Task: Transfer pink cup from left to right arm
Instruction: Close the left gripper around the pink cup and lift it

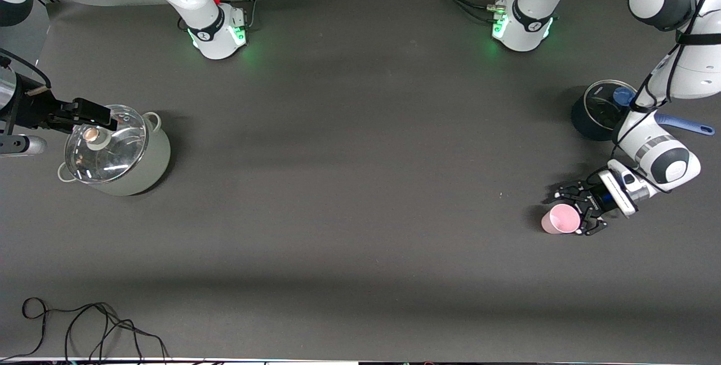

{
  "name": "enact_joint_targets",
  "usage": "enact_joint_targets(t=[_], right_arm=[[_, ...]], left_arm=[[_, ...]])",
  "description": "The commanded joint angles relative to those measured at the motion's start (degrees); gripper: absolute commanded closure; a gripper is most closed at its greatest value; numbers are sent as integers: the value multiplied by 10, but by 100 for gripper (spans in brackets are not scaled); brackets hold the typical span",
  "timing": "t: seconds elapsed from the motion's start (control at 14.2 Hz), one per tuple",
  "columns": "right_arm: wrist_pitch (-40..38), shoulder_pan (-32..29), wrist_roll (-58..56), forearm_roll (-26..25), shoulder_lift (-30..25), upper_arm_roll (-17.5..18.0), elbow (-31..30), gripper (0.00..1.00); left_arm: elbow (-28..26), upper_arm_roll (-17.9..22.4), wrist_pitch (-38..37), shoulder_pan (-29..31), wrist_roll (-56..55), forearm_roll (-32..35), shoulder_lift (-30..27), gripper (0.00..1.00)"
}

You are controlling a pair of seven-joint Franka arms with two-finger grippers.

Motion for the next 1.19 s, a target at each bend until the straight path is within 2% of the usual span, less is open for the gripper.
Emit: enact_joint_targets(t=[0.0,0.28,0.35,0.42,0.49,0.63,0.84,0.91,1.12], right_arm=[[-9,3,-12,-1,1,-4,7,0],[-9,3,-12,-1,1,-3,7,0],[-9,3,-12,-1,1,-3,7,0],[-9,3,-12,-1,1,-3,7,0],[-9,3,-12,-1,1,-3,7,0],[-9,3,-12,-1,1,-3,7,0],[-9,3,-12,-1,1,-3,7,0],[-9,3,-12,-1,1,-3,7,0],[-9,3,-12,-1,2,-4,7,0]], left_arm=[[-5,-6,10,-3,15,-25,3,0],[-5,-13,21,-3,13,-27,4,1],[-5,-13,21,-3,14,-27,3,11],[-5,-13,20,-3,14,-27,3,29],[-5,-13,21,-3,13,-27,3,41],[-5,-13,20,-3,13,-27,3,51],[-3,-13,18,-4,-17,-25,-10,55],[-4,-13,17,-11,-54,-19,-32,59],[-27,-13,11,-36,-133,-10,-99,60]])
